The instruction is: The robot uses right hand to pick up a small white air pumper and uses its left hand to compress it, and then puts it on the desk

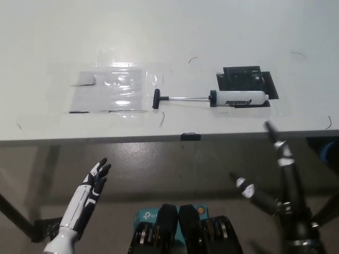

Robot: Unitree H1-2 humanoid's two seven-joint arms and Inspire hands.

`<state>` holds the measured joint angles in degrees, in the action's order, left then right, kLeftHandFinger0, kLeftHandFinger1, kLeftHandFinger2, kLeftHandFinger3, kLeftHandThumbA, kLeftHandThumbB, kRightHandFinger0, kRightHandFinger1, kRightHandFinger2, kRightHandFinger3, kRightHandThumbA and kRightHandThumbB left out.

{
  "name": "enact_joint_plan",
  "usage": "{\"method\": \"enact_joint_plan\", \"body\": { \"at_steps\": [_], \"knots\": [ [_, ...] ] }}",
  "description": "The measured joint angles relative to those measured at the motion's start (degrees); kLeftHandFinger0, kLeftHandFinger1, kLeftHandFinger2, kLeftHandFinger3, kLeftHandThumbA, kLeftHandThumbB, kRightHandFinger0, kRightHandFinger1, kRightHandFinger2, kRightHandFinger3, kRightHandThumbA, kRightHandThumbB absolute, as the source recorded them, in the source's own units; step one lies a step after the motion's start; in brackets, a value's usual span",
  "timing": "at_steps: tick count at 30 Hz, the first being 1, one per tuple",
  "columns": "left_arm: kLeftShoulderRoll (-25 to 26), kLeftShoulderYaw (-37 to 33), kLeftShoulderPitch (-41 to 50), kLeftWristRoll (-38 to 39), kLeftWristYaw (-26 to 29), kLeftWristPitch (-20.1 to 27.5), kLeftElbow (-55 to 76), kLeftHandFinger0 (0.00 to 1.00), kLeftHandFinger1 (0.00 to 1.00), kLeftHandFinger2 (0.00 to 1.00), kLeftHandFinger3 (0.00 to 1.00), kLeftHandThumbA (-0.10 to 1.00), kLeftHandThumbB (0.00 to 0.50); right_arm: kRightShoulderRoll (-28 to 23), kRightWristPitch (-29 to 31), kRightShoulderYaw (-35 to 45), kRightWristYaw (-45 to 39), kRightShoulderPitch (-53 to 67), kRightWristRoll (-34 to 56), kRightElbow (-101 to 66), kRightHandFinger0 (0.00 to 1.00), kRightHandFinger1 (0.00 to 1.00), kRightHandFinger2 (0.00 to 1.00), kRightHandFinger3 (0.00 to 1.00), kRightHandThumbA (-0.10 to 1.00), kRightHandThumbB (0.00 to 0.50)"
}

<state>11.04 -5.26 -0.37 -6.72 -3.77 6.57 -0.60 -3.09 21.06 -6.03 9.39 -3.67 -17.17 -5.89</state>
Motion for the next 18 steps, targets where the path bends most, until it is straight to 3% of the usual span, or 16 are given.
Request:
{"method": "enact_joint_plan", "body": {
  "at_steps": [4, 6, 18],
  "knots": [
    [-0.1, -0.5, 0.0, -0.1, -0.1, 0.0, -0.1, 1.0, 1.0, 1.0, 1.0, 1.0, 0.088, -3.5, -4.9, 0.8, -2.6, -4.0, -1.0, -4.7, 1.0, 1.0, 1.0, 1.0, 1.0, 0.201],
    [-0.1, -0.6, 0.0, -0.2, -0.1, -0.1, -0.2, 1.0, 1.0, 1.0, 1.0, 1.0, 0.09, -5.8, -7.5, 1.0, -4.1, -7.0, -1.2, -4.8, 1.0, 1.0, 1.0, 1.0, 0.96, 0.192],
    [-0.1, -0.7, 0.0, -0.2, -0.1, -0.2, -0.4, 1.0, 1.0, 1.0, 1.0, 1.0, 0.099, -18.6, -22.0, -3.8, -17.7, -31.0, -1.1, 10.1, 1.0, 1.0, 1.0, 1.0, 0.87, 0.424]
  ]
}}
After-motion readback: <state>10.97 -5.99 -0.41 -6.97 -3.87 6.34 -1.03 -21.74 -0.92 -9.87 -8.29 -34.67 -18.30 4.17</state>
